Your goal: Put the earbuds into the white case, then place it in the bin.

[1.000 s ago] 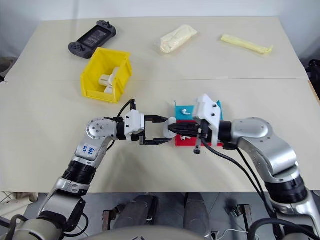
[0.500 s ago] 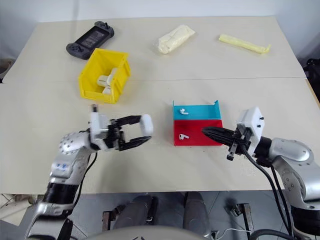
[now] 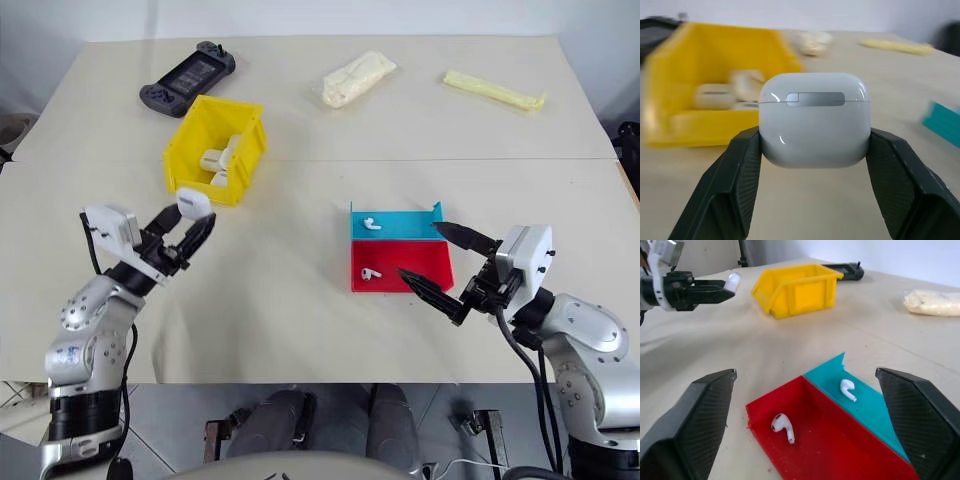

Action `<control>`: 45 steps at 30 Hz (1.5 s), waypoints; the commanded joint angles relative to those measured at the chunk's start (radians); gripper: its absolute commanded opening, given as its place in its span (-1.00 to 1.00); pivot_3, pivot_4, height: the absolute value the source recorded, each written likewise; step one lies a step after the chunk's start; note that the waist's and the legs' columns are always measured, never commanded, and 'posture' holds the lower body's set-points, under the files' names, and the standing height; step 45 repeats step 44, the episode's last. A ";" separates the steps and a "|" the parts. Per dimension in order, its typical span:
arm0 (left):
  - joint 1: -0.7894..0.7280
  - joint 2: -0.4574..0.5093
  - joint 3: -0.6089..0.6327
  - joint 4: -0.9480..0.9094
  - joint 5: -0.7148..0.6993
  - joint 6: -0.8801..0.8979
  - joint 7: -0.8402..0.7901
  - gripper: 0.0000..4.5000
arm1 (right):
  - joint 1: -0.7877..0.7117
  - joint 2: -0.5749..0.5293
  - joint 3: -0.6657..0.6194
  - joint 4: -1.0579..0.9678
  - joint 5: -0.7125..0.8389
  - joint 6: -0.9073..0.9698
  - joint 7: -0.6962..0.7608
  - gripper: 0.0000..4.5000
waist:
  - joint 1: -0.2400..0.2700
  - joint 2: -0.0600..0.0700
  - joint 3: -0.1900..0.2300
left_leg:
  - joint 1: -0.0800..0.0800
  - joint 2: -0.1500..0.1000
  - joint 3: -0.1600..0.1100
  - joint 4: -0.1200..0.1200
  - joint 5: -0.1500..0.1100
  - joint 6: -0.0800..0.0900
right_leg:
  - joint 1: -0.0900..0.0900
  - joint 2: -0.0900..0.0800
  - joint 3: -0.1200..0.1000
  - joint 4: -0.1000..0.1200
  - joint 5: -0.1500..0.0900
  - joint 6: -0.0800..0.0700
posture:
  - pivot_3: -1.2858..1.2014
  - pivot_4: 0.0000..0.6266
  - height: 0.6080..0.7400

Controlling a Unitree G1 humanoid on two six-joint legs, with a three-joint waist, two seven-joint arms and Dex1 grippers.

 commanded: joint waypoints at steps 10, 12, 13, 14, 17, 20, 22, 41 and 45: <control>-0.538 0.050 -0.051 0.582 0.175 -0.085 0.092 0.23 | -0.020 0.024 0.072 -0.029 -0.060 -0.066 -0.044 0.99 | -0.013 -0.001 -0.001 | 0.000 -0.003 0.001 -0.001 0.000 0.000 | -0.001 0.002 -0.001 0.000 0.000 0.000 | 0.03 -0.52 1.00; -0.603 0.059 -0.060 0.680 0.196 -0.102 0.084 0.23 | -0.026 0.026 0.079 -0.036 -0.061 -0.063 -0.050 0.99 | -0.017 -0.002 -0.001 | 0.000 -0.002 0.001 -0.001 0.000 0.000 | -0.001 0.002 -0.001 0.001 0.000 0.000 | 0.03 -0.52 1.00; -0.628 0.062 -0.066 0.716 0.204 -0.111 0.075 0.38 | -0.029 0.026 0.082 -0.040 -0.061 -0.061 -0.053 1.00 | -0.016 -0.002 -0.001 | 0.000 -0.002 0.001 -0.001 0.000 -0.001 | -0.002 0.002 -0.001 0.001 0.000 0.000 | 0.03 -0.52 1.00; -0.644 0.063 -0.068 0.735 0.207 -0.125 0.063 0.54 | -0.031 0.026 0.083 -0.043 -0.060 -0.060 -0.057 1.00 | -0.016 -0.002 -0.001 | 0.000 -0.002 0.001 -0.001 0.000 -0.001 | -0.002 0.002 -0.001 0.001 0.000 0.000 | 0.03 -0.52 1.00; -0.634 0.075 -0.075 0.693 0.191 -0.122 -0.002 0.93 | -0.034 0.024 0.088 -0.047 -0.059 -0.062 -0.061 1.00 | -0.017 -0.002 -0.001 | 0.000 -0.002 0.001 -0.001 0.000 -0.001 | -0.002 0.002 -0.001 0.001 0.000 0.000 | 0.03 -0.52 1.00; -0.558 0.110 -0.082 0.546 0.160 -0.119 -0.102 0.99 | -0.035 0.014 0.086 -0.050 -0.054 -0.061 -0.056 1.00 | -0.021 -0.002 -0.001 | 0.000 -0.002 0.001 -0.001 0.000 -0.001 | -0.002 0.001 -0.001 0.001 0.000 0.000 | 0.03 -0.52 1.00; -0.467 0.153 -0.055 0.414 0.118 -0.073 -0.159 0.99 | -0.040 0.000 0.082 -0.041 -0.049 -0.055 -0.041 1.00 | -0.033 -0.002 -0.001 | 0.000 -0.001 0.001 -0.001 0.000 -0.001 | -0.002 0.001 -0.001 0.001 0.000 0.000 | 0.03 -0.52 1.00; 0.208 0.288 0.017 -0.044 0.114 -0.229 -0.348 0.99 | -0.142 -0.121 0.076 0.226 -0.099 -0.110 0.159 1.00 | -0.007 -0.001 -0.001 | 0.001 0.000 0.000 -0.001 -0.001 0.000 | -0.001 -0.001 -0.001 0.000 0.000 0.000 | 0.03 -0.52 1.00; 0.221 0.273 0.008 -0.061 0.128 -0.230 -0.326 0.99 | -0.142 -0.112 0.048 0.248 -0.103 -0.124 0.136 1.00 | -0.007 -0.001 -0.001 | 0.001 0.000 0.001 -0.001 -0.001 0.001 | -0.001 -0.001 -0.001 0.000 0.000 0.000 | 0.03 -0.52 1.00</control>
